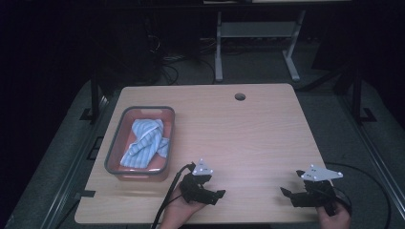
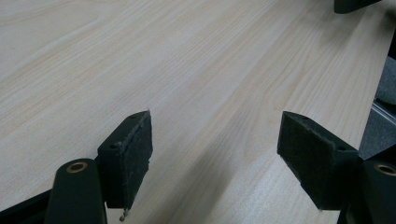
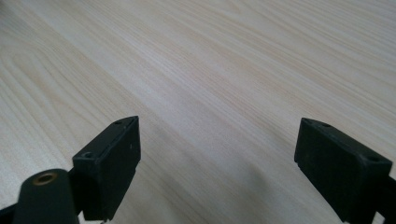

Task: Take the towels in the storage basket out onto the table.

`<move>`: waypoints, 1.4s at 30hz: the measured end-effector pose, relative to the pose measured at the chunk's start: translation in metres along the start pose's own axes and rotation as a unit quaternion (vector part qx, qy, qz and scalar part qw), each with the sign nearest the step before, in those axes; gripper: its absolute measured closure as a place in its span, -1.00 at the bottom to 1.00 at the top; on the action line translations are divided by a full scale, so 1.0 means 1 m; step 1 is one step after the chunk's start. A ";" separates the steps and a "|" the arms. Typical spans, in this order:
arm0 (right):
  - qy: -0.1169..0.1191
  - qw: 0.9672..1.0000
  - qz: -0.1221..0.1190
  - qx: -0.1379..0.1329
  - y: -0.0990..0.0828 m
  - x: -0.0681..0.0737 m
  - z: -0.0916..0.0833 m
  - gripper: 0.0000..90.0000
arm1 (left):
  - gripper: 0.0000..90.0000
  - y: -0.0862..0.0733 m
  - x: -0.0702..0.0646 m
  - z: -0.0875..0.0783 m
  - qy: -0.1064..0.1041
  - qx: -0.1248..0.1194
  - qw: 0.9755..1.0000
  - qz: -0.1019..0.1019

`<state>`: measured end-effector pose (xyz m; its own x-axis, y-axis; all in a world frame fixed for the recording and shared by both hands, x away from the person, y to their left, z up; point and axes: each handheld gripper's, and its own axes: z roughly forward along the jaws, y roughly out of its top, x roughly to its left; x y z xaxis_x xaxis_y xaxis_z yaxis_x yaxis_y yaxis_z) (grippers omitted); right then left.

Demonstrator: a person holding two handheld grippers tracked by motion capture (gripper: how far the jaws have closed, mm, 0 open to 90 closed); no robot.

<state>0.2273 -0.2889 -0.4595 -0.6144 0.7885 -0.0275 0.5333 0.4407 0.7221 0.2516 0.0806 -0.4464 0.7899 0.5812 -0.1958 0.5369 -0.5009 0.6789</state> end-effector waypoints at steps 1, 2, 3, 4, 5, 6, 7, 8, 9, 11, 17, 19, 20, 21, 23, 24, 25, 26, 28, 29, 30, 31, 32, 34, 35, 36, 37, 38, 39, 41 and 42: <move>0.000 1.000 -0.001 0.000 0.000 0.000 0.000 -0.69 | -0.42 0.000 0.000 0.000 0.000 0.000 1.000 0.000; 0.001 1.000 -0.002 0.000 0.000 0.000 0.001 -0.69 | -0.42 0.000 0.000 0.000 0.000 0.000 1.000 -0.001; 0.001 1.000 -0.002 0.000 0.000 0.000 0.001 -0.69 | -0.42 0.000 0.000 0.000 0.000 0.000 1.000 -0.001; 0.000 1.000 -0.001 0.000 0.000 0.000 0.001 -0.69 | -0.42 -0.001 0.000 0.000 0.002 -0.001 1.000 -0.003; 0.000 1.000 -0.001 0.000 0.000 0.000 0.001 -0.69 | -0.42 -0.001 0.000 0.000 0.002 -0.001 1.000 -0.003; 0.001 1.000 0.000 0.000 0.000 0.000 0.000 -0.69 | -0.42 0.000 0.000 0.000 0.002 -0.002 1.000 -0.005; 0.001 1.000 0.000 0.000 0.000 0.000 0.000 -0.69 | -0.42 0.000 0.000 0.000 0.002 -0.002 1.000 -0.005; 0.001 1.000 0.000 0.000 0.000 -0.001 0.000 -0.69 | -0.42 0.000 0.000 0.000 0.004 -0.002 1.000 -0.004; 0.001 1.000 0.001 0.001 0.000 -0.001 0.000 -0.69 | -0.42 0.000 0.000 0.000 0.004 -0.002 1.000 -0.004; 0.001 1.000 0.001 0.001 0.000 -0.001 0.000 -0.69 | -0.42 0.000 0.000 -0.001 0.003 -0.003 1.000 -0.004; 0.002 1.000 -0.001 0.001 0.001 -0.001 0.001 -0.69 | -0.43 0.001 0.000 0.000 0.004 0.005 1.000 0.002; 0.002 1.000 -0.001 0.001 0.001 0.000 0.001 -0.69 | -0.43 0.001 0.000 0.000 0.004 0.004 1.000 0.002; 0.003 1.000 -0.002 0.002 0.002 0.001 0.002 -0.69 | -0.43 0.001 0.000 -0.001 0.004 0.003 1.000 0.001; 0.003 1.000 -0.002 0.002 0.002 0.001 0.002 -0.69 | -0.43 0.002 0.000 -0.001 0.005 0.004 1.000 0.002; 0.003 1.000 -0.004 0.003 0.002 0.002 0.002 -0.69 | -0.43 0.003 0.001 -0.001 0.005 0.003 1.000 -0.001; 0.003 1.000 -0.005 0.001 0.002 0.002 0.002 -0.69 | -0.43 0.004 0.003 -0.001 0.004 0.006 1.000 0.000; 0.002 1.000 -0.005 0.001 0.002 0.002 0.002 -0.69 | -0.43 0.004 0.003 -0.001 0.004 0.006 1.000 0.000; 0.003 1.000 -0.002 0.002 0.002 0.002 0.002 -0.69 | -0.43 0.004 0.004 0.000 0.009 0.007 1.000 0.000; 0.002 1.000 0.000 0.002 0.002 0.001 0.002 -0.69 | -0.43 0.004 0.006 0.001 0.009 0.009 1.000 -0.001; 0.002 1.000 0.000 0.002 0.002 0.001 0.002 -0.69 | -0.43 0.004 0.006 0.001 0.009 0.009 1.000 -0.001; 0.000 1.000 -0.001 0.000 0.002 0.002 0.001 -0.69 | -0.43 0.004 0.008 0.002 0.007 0.012 1.000 -0.001; 0.000 1.000 -0.001 0.000 0.002 0.002 0.001 -0.69 | -0.43 0.004 0.008 0.002 0.008 0.013 1.000 0.000; 0.000 1.000 -0.001 0.000 0.002 0.002 0.001 -0.69 | -0.43 0.004 0.008 0.002 0.007 0.012 1.000 -0.002; -0.002 1.000 -0.002 0.000 0.001 0.003 0.000 -0.69 | -0.43 0.006 0.008 0.001 0.006 0.012 1.000 0.003; -0.002 1.000 -0.002 0.000 0.001 0.003 0.000 -0.69 | -0.43 0.006 0.008 0.001 0.006 0.012 1.000 0.003; -0.002 1.000 -0.002 0.001 0.001 0.003 0.001 -0.69 | -0.43 0.008 0.008 0.001 0.005 0.010 1.000 0.004; -0.002 1.000 -0.002 0.001 0.001 0.003 0.001 -0.69 | -0.43 0.008 0.008 0.001 0.005 0.010 1.000 0.004; -0.001 1.000 -0.001 0.001 0.001 0.003 0.001 -0.69 | -0.43 0.009 0.007 0.001 0.003 0.008 1.000 0.004; -0.003 1.000 0.003 0.001 0.001 0.003 0.001 -0.69 | -0.43 0.010 0.007 0.001 0.002 0.010 1.000 0.004; -0.003 1.000 0.003 0.000 0.000 0.002 0.001 -0.69 | -0.43 0.012 0.007 0.002 -0.005 0.009 1.000 0.002; -0.004 1.000 0.005 0.000 0.000 0.002 0.001 -0.69 | -0.43 0.015 0.008 0.002 -0.010 0.012 1.000 0.004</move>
<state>0.2269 -0.2868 -0.4602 -0.6051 0.7957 -0.0258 0.5393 0.4335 0.7220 0.2662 0.0766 -0.4393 0.7999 0.5641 -0.2047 0.5371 -0.5208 0.6636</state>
